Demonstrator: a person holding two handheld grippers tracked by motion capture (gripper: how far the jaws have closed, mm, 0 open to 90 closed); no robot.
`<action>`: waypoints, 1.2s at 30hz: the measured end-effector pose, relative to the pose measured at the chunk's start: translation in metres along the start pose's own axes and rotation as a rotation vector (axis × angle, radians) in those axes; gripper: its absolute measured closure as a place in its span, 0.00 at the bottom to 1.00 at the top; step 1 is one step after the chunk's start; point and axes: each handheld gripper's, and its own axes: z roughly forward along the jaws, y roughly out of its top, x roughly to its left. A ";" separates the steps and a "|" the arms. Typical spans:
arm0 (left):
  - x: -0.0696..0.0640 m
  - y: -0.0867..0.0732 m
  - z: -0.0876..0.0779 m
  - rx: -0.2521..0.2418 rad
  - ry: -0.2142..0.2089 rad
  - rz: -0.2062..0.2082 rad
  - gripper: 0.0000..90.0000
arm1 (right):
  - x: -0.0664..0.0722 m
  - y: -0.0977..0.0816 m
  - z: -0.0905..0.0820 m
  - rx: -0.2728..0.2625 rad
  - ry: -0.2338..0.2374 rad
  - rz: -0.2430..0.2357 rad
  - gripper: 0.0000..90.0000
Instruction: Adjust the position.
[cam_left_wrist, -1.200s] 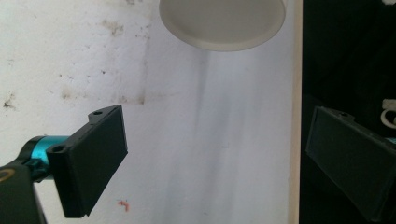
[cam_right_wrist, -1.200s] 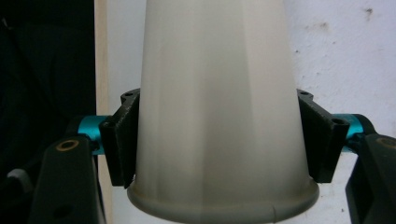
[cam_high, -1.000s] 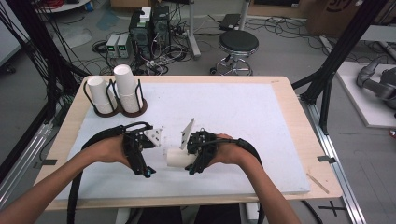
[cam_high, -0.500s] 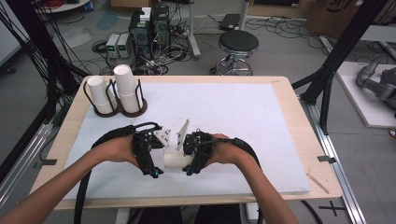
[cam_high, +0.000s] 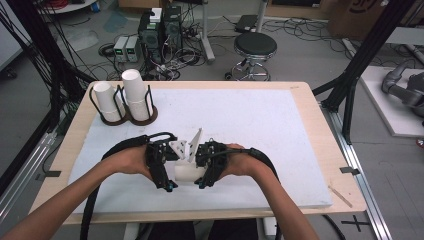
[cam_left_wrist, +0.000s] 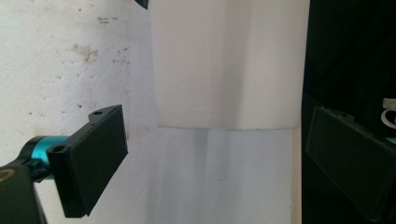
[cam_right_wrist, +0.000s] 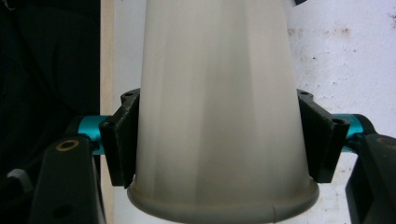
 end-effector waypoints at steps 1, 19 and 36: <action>0.000 0.000 0.000 0.000 0.000 0.000 0.18 | 0.000 0.000 0.001 -0.003 0.000 0.002 0.31; 0.002 0.005 0.001 -0.028 -0.009 0.040 0.27 | 0.000 0.001 0.001 -0.006 0.001 -0.002 0.31; 0.002 0.006 0.001 -0.024 0.008 0.049 0.39 | -0.001 0.000 0.004 -0.010 0.004 0.008 0.31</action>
